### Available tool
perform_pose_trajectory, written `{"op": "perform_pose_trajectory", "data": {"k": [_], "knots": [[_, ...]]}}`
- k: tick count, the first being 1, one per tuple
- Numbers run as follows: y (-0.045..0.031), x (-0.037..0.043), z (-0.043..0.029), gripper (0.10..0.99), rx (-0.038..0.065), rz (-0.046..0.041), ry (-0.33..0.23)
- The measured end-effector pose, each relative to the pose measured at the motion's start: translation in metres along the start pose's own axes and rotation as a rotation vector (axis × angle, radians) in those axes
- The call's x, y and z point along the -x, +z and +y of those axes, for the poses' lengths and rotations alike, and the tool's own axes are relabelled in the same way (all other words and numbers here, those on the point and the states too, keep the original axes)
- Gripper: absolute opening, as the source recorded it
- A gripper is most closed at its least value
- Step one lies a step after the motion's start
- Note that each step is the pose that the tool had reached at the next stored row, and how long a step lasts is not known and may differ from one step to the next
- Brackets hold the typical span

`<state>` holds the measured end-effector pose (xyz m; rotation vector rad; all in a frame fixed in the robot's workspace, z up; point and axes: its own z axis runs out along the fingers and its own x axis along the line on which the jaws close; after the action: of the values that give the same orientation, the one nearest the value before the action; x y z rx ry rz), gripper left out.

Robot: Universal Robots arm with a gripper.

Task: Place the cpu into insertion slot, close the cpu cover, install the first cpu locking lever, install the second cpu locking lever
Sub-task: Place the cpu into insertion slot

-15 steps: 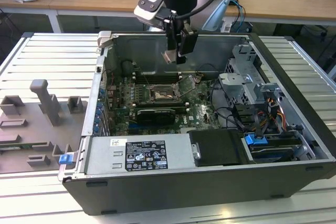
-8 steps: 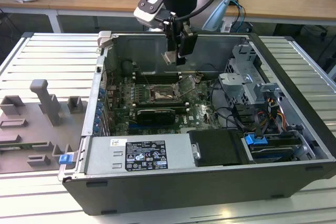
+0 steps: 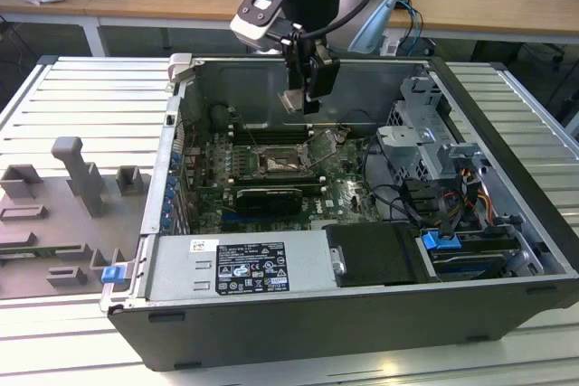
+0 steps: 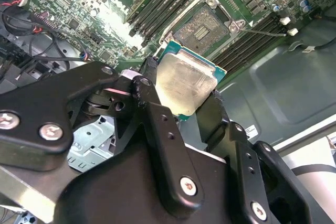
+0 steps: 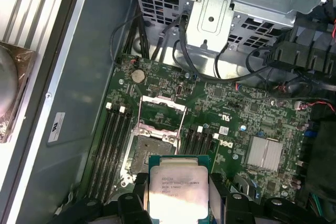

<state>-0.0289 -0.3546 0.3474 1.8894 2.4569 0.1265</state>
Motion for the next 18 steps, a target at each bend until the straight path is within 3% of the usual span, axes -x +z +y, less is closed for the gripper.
{"op": "perform_pose_trajectory", "data": {"k": [18], "knots": [[0.0052, 0.0001, -0.0005, 0.541, 0.0, -0.001, 0.012]]}}
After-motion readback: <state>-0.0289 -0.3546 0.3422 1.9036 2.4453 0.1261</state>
